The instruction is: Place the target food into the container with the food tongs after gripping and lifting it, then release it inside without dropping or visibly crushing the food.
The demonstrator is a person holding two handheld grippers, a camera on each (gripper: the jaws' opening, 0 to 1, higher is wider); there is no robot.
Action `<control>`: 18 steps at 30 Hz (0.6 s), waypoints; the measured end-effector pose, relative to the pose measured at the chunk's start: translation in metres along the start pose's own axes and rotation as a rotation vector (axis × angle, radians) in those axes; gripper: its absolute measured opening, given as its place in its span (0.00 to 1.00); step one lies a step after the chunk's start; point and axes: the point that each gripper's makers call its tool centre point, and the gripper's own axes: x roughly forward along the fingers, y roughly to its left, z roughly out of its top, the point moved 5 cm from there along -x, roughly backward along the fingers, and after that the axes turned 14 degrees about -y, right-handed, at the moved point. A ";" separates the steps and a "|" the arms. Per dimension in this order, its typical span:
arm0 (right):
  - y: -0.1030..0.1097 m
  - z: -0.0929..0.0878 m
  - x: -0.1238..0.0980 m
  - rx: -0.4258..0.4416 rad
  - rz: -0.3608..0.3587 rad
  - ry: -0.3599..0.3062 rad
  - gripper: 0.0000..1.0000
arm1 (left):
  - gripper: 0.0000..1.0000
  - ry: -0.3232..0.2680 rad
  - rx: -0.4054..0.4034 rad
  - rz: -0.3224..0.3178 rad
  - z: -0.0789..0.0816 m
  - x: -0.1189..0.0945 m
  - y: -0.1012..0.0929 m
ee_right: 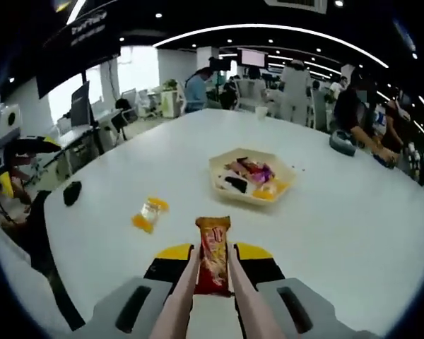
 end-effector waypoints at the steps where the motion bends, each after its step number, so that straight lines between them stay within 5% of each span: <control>1: 0.001 0.001 -0.006 -0.006 -0.015 -0.001 0.20 | 0.99 -0.005 0.001 -0.003 0.000 0.000 -0.001; 18: 0.028 0.001 -0.080 0.003 -0.111 -0.043 0.20 | 0.97 -0.029 0.022 -0.136 0.005 0.022 -0.019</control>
